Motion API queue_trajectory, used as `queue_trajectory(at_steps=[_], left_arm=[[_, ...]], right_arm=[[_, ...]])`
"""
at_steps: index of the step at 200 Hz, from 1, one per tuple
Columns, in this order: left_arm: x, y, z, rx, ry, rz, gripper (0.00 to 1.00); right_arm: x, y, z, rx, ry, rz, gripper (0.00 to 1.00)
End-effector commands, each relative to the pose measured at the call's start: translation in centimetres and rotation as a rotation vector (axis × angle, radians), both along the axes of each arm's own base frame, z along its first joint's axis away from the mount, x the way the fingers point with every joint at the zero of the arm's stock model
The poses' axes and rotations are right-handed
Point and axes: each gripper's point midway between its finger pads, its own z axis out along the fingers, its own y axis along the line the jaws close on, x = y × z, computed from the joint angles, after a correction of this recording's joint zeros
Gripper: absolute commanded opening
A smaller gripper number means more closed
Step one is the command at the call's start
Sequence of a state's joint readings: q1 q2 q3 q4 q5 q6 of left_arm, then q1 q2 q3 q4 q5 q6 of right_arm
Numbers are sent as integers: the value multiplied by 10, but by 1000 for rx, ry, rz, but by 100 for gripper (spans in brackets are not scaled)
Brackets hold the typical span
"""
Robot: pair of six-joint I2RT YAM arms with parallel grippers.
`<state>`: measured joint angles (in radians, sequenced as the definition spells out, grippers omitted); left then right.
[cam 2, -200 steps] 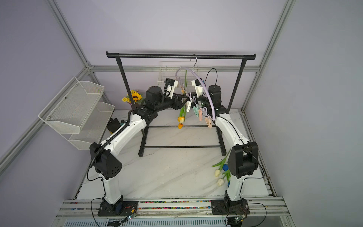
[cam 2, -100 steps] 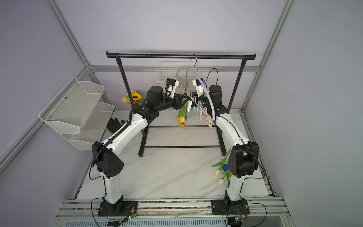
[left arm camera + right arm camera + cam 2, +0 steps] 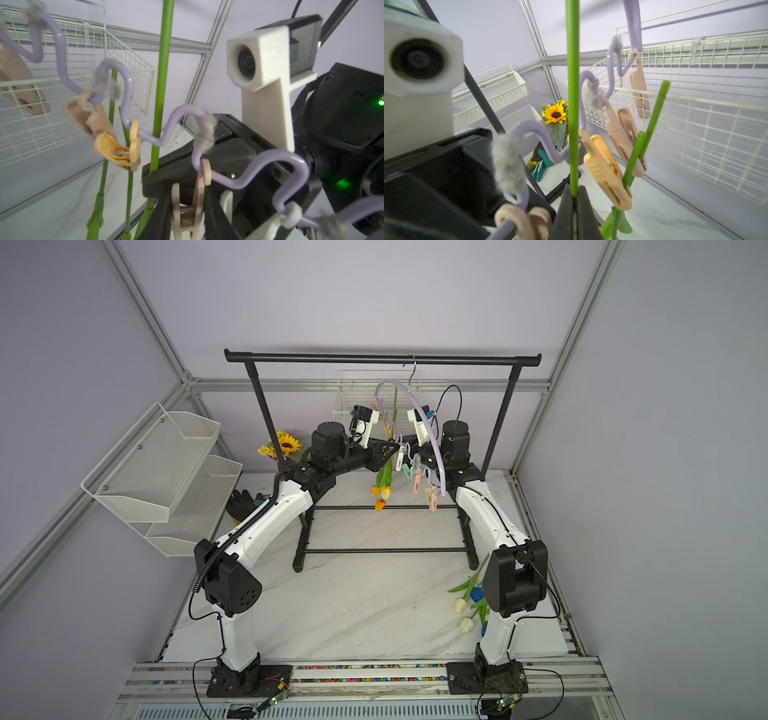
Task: Dry the flowers on a clothes hanger
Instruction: Open the clamp at the hanger.
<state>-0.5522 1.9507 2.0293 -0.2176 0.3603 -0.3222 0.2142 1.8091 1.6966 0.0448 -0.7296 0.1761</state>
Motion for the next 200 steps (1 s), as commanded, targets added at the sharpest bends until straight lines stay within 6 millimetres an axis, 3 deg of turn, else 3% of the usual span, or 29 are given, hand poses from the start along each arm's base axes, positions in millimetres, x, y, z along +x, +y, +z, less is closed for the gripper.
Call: queue_trajectory(at_steps=[1, 66, 149, 200], left_arm=[[-8, 1, 30, -43, -56, -8, 25], [-8, 2, 36, -57, -70, 2, 22], [-6, 1, 37, -84, -74, 3, 14], [-6, 2, 36, -87, -73, 6, 11]], right_arm=[[-3, -19, 16, 52, 14, -77, 0], [-22, -40, -5, 142, 155, -156, 0], [-62, -15, -44, 287, 340, 83, 0], [-74, -8, -48, 324, 366, 154, 0]])
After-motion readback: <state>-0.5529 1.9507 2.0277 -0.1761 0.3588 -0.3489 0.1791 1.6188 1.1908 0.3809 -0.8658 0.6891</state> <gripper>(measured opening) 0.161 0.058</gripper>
